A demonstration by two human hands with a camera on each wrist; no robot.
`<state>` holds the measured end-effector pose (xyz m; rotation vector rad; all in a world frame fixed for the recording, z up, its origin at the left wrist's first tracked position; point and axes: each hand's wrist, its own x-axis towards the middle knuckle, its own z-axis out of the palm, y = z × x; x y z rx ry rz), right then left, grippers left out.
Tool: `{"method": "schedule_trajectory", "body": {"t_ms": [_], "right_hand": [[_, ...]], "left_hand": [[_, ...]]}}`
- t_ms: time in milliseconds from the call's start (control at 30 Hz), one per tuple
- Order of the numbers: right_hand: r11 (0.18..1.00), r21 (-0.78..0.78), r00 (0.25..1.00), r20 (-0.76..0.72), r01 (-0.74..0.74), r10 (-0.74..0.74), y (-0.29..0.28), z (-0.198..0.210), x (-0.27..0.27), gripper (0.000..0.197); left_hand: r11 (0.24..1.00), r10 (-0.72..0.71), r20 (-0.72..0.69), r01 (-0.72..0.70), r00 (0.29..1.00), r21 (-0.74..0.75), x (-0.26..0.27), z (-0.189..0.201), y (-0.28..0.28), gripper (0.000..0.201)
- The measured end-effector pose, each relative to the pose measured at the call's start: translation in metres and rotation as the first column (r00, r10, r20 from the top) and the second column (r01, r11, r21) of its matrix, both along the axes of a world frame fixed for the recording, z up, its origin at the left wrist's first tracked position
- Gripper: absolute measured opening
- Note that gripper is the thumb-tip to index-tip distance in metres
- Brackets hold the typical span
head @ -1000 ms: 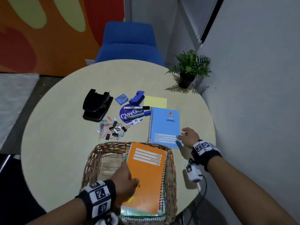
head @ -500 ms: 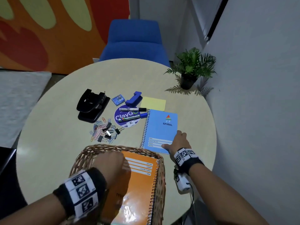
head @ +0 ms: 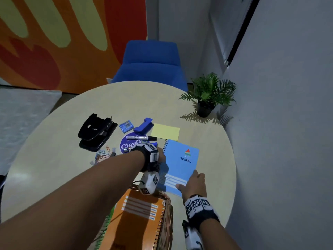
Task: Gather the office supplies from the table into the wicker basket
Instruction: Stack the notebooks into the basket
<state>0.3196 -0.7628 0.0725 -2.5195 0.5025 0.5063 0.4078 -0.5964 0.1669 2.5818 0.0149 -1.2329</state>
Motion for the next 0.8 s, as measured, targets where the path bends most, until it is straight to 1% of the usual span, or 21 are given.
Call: {"method": "schedule_trajectory", "body": {"t_ms": [33, 67, 100, 133, 167, 200, 233, 267, 300, 333, 367, 433, 467, 500, 533, 567, 600, 633, 700, 767, 800], "right_hand": [[1.0, 0.0, 1.0, 0.003, -0.001, 0.001, 0.0, -0.001, -0.001, 0.077], [1.0, 0.005, 1.0, 0.011, 0.0, 0.0, 0.0, -0.002, -0.003, 0.078], [1.0, 0.009, 1.0, 0.021, 0.0, 0.0, -0.001, -0.004, -0.003, 0.079], [1.0, 0.012, 1.0, 0.031, -0.002, 0.002, -0.002, -0.005, -0.004, 0.08], [1.0, 0.021, 0.999, 0.038, -0.004, 0.003, -0.003, -0.004, -0.005, 0.082], [0.999, 0.055, 0.999, 0.043, -0.002, -0.001, -0.005, -0.005, -0.005, 0.084], [0.991, 0.131, 0.998, 0.054, 0.008, -0.016, -0.007, -0.002, -0.007, 0.084], [0.962, 0.272, 0.995, 0.088, 0.023, -0.049, -0.011, 0.002, -0.009, 0.079], [0.889, 0.457, 0.986, 0.138, 0.023, -0.096, -0.015, 0.009, -0.013, 0.069], [0.8, 0.6, 0.973, 0.175, 0.014, -0.148, -0.019, 0.018, -0.018, 0.056], [0.745, 0.666, 0.964, 0.206, -0.011, -0.17, -0.023, 0.028, -0.023, 0.046], [0.694, 0.712, 0.954, 0.268, -0.104, -0.132, -0.028, 0.062, -0.033, 0.031], [0.691, 0.703, 0.946, 0.312, -0.168, -0.087, -0.027, 0.082, -0.039, 0.024], [0.691, 0.687, 0.939, 0.343, -0.223, -0.038, -0.027, 0.098, -0.046, 0.023], [0.685, 0.681, 0.937, 0.349, -0.26, 0.008, -0.024, 0.111, -0.055, 0.025], [0.683, 0.676, 0.941, 0.335, -0.277, 0.049, -0.018, 0.121, -0.069, 0.029], [0.689, 0.67, 0.949, 0.304, -0.277, 0.086, -0.011, 0.127, -0.085, 0.038], [0.702, 0.657, 0.956, 0.267, -0.275, 0.124, -0.003, 0.128, -0.1, 0.049], [0.743, 0.589, 0.947, 0.222, -0.319, 0.231, 0.012, 0.12, -0.129, 0.075], [0.801, 0.485, 0.935, 0.144, -0.352, 0.325, 0.028, 0.111, -0.146, 0.089], [0.825, 0.441, 0.931, 0.084, -0.354, 0.355, 0.036, 0.108, -0.151, 0.091]], "left_hand": [[0.999, 0.029, 0.011, -0.029, 1.0, 0.02, -0.003, -0.007, -0.004, 0.042], [0.998, -0.03, 0.033, 0.028, 0.999, 0.062, -0.002, -0.005, -0.011, 0.04], [0.995, -0.079, 0.053, 0.075, 0.995, 0.069, 0.0, -0.01, -0.013, 0.038], [0.993, -0.099, 0.068, 0.094, 0.993, 0.064, -0.001, -0.01, -0.017, 0.036], [0.998, -0.059, 0.108, 0.061, 0.992, -0.014, 0.001, -0.015, -0.018, 0.033], [0.996, 0.0, 0.131, 0.012, 0.991, -0.092, -0.003, -0.009, -0.019, 0.03], [0.975, 0.085, 0.143, -0.053, 0.986, -0.214, -0.007, -0.005, -0.019, 0.027], [0.945, 0.149, 0.167, -0.091, 0.975, -0.315, -0.015, 0.008, -0.019, 0.024], [0.91, 0.179, 0.189, -0.09, 0.966, -0.405, -0.022, 0.019, -0.016, 0.02], [0.864, 0.211, 0.18, -0.097, 0.961, -0.495, -0.031, 0.032, -0.011, 0.017], [0.789, 0.25, 0.138, -0.12, 0.958, -0.603, -0.041, 0.045, -0.003, 0.018], [0.625, 0.316, 0.033, -0.182, 0.948, -0.759, -0.058, 0.068, 0.018, 0.023], [0.584, 0.338, 0.014, -0.198, 0.941, -0.787, -0.068, 0.075, 0.03, 0.025], [0.554, 0.356, -0.02, -0.229, 0.934, -0.801, -0.081, 0.08, 0.044, 0.025], [0.549, 0.371, -0.046, -0.259, 0.927, -0.795, -0.095, 0.078, 0.057, 0.025], [0.567, 0.375, -0.056, -0.277, 0.925, -0.776, -0.111, 0.073, 0.072, 0.025], [0.605, 0.363, -0.057, -0.281, 0.93, -0.745, -0.127, 0.064, 0.085, 0.024], [0.674, 0.325, -0.035, -0.257, 0.945, -0.692, -0.144, 0.053, 0.098, 0.022], [0.809, 0.207, 0.054, -0.14, 0.977, -0.571, -0.172, 0.03, 0.118, 0.021], [0.887, 0.151, 0.139, -0.072, 0.979, -0.455, -0.192, 0.017, 0.129, 0.026], [0.915, 0.148, 0.184, -0.063, 0.972, -0.399, -0.199, 0.012, 0.132, 0.035]]}}
